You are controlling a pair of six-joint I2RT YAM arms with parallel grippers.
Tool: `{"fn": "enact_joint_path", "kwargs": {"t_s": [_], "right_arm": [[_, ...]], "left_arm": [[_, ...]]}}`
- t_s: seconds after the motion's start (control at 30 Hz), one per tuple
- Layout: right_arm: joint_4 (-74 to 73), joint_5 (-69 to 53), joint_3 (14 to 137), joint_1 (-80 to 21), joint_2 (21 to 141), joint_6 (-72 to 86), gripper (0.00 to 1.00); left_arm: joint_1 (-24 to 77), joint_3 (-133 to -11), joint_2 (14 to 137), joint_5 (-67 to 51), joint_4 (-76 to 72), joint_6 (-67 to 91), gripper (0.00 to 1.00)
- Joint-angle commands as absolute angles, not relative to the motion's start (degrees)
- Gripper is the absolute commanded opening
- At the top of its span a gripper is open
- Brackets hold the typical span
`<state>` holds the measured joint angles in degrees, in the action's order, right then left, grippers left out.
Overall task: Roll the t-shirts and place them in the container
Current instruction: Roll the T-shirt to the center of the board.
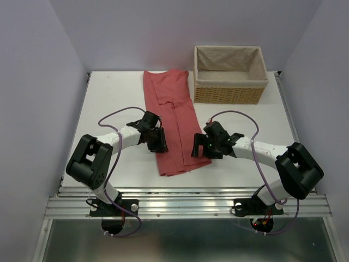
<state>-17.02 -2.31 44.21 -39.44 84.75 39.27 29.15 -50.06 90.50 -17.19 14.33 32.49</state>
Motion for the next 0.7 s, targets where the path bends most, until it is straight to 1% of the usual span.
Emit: {"fn": "enact_joint_path", "kwargs": {"t_s": [0.0, 0.1, 0.27, 0.4, 0.53, 0.67], "right_arm": [[-18.9, -2.1, 42.2, -39.8, 84.1, 40.3, 1.00], [-17.7, -3.2, 41.1, -40.5, 84.3, 41.5, 1.00], [-17.5, -2.0, 40.7, -45.2, 85.7, 44.9, 1.00], [-16.8, -1.6, 39.9, -48.2, 85.4, 47.8, 1.00], [-17.2, -0.9, 40.2, -49.5, 84.1, 48.9, 1.00], [-22.8, 3.9, 42.9, -49.5, 80.6, 47.7, 1.00]], "left_arm": [[29.2, -48.5, 91.7, -14.2, 13.7, 31.9, 0.40], [29.3, -48.2, 92.9, -12.2, 14.3, 31.4, 0.40], [29.2, -49.0, 96.0, -8.0, 17.3, 32.0, 0.40], [29.1, -51.3, 93.4, -5.4, 20.8, 32.0, 0.40], [29.1, -54.8, 87.6, -4.0, 23.8, 31.8, 0.41], [29.2, -56.2, 81.2, -2.8, 27.0, 33.2, 0.45]]}}
